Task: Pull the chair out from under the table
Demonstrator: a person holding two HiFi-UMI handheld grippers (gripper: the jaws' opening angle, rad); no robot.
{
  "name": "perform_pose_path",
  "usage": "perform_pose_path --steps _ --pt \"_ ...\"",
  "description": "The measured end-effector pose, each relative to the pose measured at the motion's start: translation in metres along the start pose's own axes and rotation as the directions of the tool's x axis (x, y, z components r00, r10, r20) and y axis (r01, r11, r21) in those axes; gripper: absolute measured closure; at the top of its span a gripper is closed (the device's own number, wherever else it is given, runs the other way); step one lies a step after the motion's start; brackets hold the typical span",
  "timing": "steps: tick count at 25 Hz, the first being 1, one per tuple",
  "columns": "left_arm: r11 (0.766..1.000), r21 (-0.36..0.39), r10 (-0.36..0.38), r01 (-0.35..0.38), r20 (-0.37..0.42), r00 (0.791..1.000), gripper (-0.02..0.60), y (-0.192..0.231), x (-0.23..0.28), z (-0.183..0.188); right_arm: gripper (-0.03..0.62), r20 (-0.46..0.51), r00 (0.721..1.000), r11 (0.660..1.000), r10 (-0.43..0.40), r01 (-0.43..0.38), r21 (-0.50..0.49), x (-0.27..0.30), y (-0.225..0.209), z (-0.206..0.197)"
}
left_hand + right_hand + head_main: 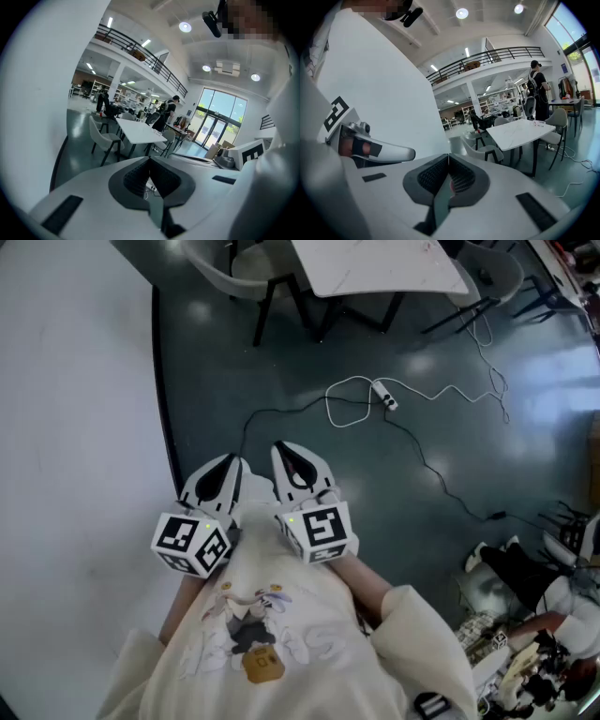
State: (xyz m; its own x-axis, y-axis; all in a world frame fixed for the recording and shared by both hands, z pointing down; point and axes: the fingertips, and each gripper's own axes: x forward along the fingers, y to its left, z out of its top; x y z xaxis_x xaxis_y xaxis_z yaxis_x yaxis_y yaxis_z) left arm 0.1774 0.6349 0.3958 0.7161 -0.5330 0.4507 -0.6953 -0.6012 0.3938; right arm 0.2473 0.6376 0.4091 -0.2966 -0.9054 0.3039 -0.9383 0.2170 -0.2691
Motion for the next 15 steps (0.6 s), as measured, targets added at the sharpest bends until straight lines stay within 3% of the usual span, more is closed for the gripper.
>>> perform_pose_path --steps 5,9,15 --pt "1.0 -0.009 -0.001 0.0 -0.006 1.0 0.572 0.009 -0.004 0.003 0.582 -0.019 1.0 1.0 0.004 -0.004 0.005 0.009 0.009 -0.002" --pt "1.0 -0.031 0.0 -0.001 -0.009 1.0 0.572 0.029 -0.003 0.003 0.582 -0.05 0.997 0.996 0.062 -0.059 0.067 0.03 0.023 -0.014" --pt "0.994 -0.104 0.035 -0.032 0.025 0.999 0.572 0.089 -0.028 0.021 0.582 -0.082 0.994 0.996 0.076 -0.072 0.046 0.075 0.063 -0.011"
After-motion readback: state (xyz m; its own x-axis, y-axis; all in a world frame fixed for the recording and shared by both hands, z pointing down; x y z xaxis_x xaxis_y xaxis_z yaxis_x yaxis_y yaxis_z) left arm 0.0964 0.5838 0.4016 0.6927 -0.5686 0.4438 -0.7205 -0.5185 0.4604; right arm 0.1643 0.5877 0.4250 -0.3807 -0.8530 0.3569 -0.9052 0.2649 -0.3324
